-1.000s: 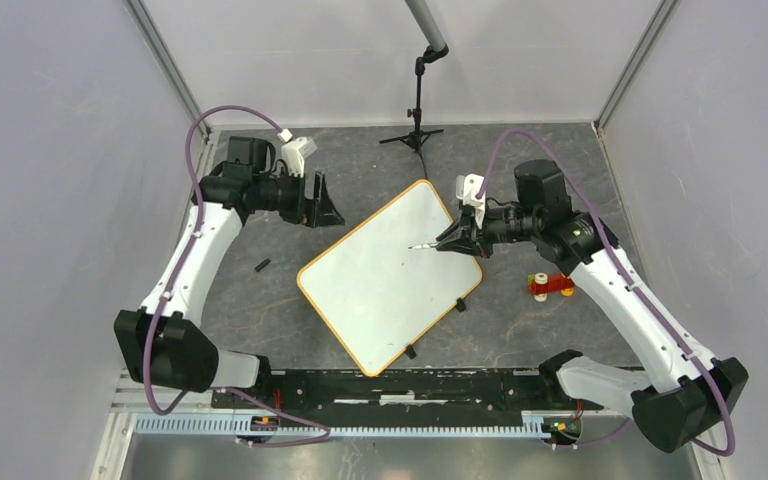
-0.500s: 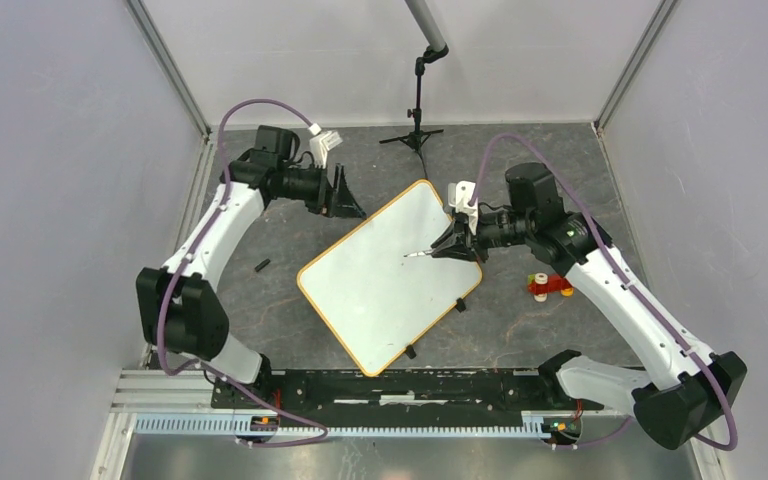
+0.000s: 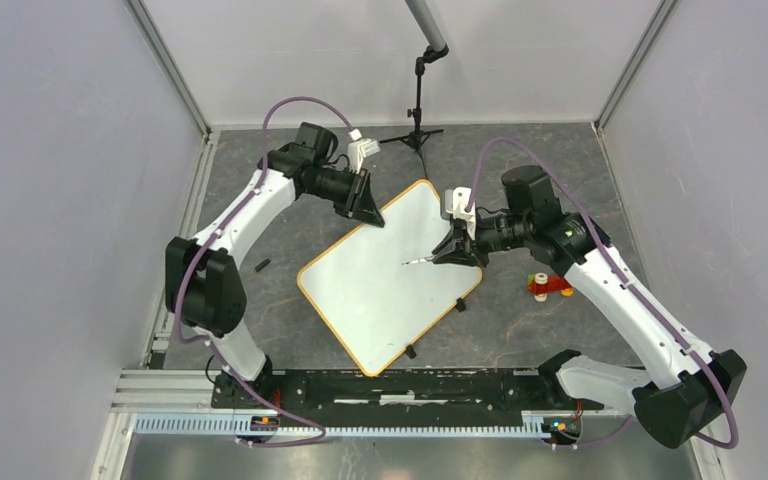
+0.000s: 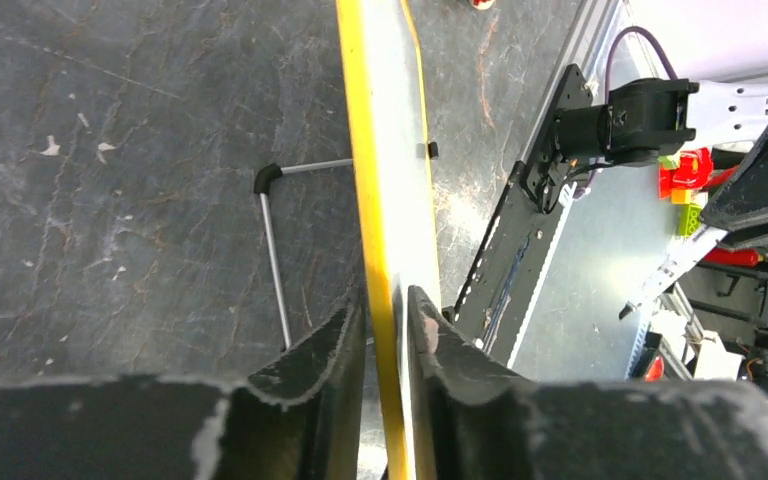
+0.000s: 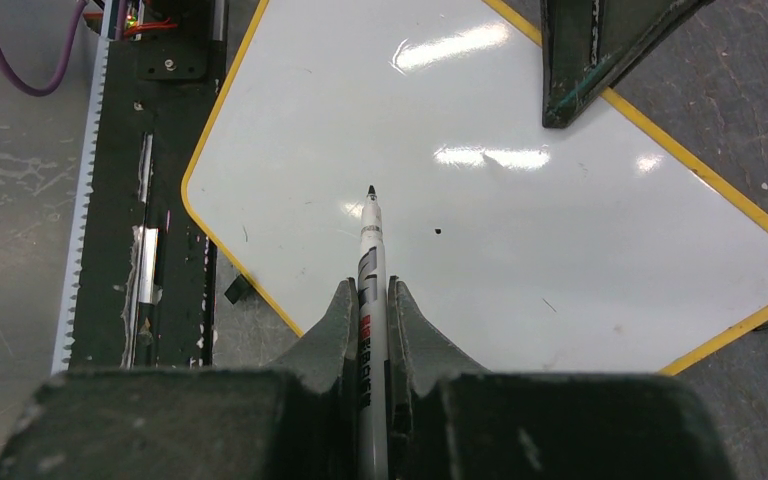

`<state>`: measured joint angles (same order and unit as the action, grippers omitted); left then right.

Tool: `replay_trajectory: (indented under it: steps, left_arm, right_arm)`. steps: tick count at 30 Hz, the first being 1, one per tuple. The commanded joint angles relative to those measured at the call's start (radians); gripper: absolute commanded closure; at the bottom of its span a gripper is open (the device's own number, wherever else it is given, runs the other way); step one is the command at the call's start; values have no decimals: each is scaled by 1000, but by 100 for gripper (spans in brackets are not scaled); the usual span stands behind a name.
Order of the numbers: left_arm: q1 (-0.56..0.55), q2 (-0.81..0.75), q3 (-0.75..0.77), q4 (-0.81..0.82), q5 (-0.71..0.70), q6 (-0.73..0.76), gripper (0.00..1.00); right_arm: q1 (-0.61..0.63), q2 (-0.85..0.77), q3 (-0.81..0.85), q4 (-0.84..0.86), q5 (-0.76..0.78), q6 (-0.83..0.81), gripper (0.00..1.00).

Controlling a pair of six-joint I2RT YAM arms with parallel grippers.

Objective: Write a sentence on the whiteboard
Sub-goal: Move the whiteboard to the center of the board.

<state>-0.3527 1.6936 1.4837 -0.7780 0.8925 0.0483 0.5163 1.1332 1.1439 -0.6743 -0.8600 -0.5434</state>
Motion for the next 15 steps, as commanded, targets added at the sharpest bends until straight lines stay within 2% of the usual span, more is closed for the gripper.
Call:
replay_trajectory:
  steps: [1,6,15]
  left_arm:
    - [-46,46,79,-61,19,109,77]
    - [-99,104,145,-106,20,154,89]
    - [-196,209,288,-173,-43,202,92]
  right_arm:
    - [9,8,34,-18,-15,-29,100]
    - [21,17,35,-38,-25,-42,100]
    - [47,23,33,-56,-21,-62,100]
